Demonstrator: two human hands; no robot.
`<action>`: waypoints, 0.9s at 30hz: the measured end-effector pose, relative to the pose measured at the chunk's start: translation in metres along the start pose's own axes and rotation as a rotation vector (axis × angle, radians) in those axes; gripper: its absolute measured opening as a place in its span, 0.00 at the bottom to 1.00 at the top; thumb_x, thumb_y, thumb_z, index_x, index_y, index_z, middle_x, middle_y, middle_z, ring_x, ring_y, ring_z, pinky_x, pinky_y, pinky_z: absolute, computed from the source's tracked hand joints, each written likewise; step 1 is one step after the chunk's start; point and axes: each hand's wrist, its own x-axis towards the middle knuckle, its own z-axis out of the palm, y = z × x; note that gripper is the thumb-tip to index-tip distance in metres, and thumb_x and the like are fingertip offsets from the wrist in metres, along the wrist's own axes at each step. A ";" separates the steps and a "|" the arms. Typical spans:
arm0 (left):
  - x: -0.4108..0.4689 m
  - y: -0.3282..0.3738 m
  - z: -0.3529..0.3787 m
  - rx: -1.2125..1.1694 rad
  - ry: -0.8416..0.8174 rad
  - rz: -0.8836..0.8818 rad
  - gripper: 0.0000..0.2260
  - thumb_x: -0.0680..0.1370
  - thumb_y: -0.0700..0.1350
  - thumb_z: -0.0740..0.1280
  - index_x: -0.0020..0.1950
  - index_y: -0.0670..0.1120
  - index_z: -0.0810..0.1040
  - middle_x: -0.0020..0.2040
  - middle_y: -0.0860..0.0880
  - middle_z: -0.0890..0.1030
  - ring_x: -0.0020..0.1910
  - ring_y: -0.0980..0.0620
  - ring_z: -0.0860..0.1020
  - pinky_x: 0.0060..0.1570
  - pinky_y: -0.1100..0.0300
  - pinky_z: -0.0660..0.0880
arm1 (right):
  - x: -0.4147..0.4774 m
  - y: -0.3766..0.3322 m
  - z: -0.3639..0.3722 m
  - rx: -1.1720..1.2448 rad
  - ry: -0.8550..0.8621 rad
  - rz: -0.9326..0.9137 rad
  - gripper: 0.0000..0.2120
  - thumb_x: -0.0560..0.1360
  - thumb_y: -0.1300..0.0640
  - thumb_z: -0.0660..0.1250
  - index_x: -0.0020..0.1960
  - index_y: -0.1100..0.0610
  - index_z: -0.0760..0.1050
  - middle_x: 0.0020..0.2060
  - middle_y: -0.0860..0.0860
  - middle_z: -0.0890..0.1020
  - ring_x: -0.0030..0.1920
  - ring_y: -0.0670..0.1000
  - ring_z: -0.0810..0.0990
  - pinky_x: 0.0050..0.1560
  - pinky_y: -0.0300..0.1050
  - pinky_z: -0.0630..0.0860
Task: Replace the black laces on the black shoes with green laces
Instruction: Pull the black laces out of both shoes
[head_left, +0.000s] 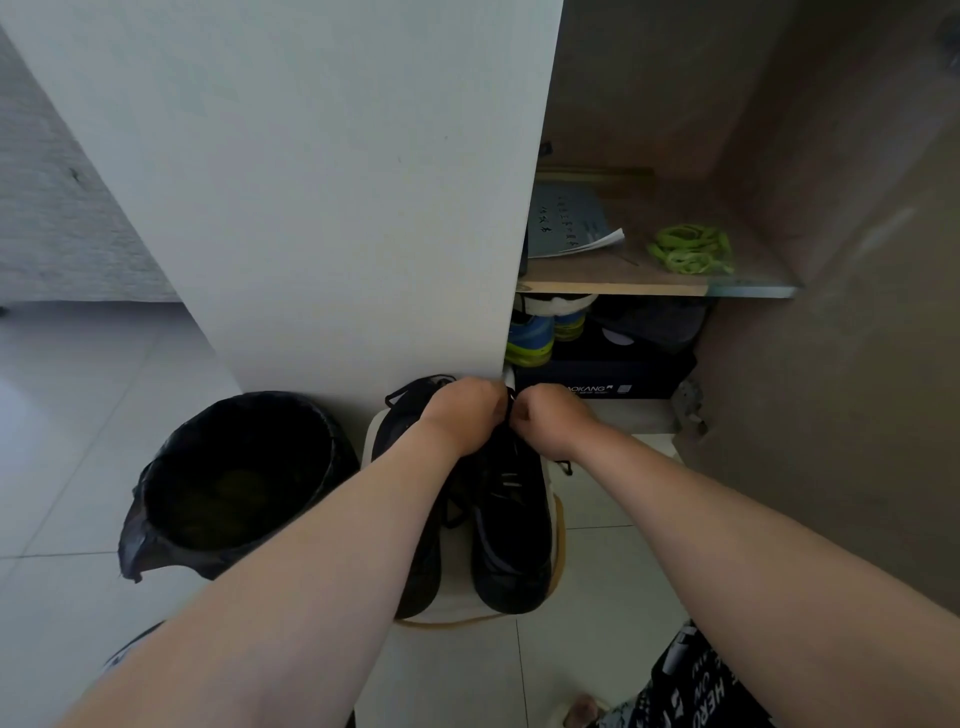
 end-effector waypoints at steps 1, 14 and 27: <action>-0.001 -0.001 0.000 -0.015 0.008 -0.002 0.08 0.79 0.42 0.63 0.54 0.45 0.80 0.53 0.43 0.83 0.54 0.42 0.80 0.51 0.53 0.74 | 0.001 -0.002 0.000 -0.031 -0.015 -0.008 0.10 0.78 0.58 0.64 0.38 0.54 0.75 0.42 0.56 0.81 0.46 0.60 0.81 0.40 0.46 0.71; -0.008 -0.004 -0.011 -0.177 -0.035 -0.113 0.07 0.77 0.43 0.67 0.53 0.46 0.82 0.55 0.44 0.83 0.56 0.43 0.79 0.54 0.55 0.74 | -0.001 -0.006 -0.006 0.020 0.036 -0.086 0.08 0.77 0.53 0.70 0.54 0.54 0.83 0.50 0.54 0.84 0.52 0.56 0.81 0.50 0.49 0.78; -0.007 -0.003 -0.013 -0.154 -0.077 -0.102 0.08 0.78 0.48 0.67 0.51 0.44 0.80 0.52 0.43 0.82 0.53 0.42 0.79 0.46 0.57 0.70 | 0.001 -0.010 -0.004 -0.058 0.117 -0.083 0.10 0.83 0.53 0.61 0.57 0.58 0.75 0.51 0.58 0.81 0.51 0.60 0.80 0.42 0.49 0.71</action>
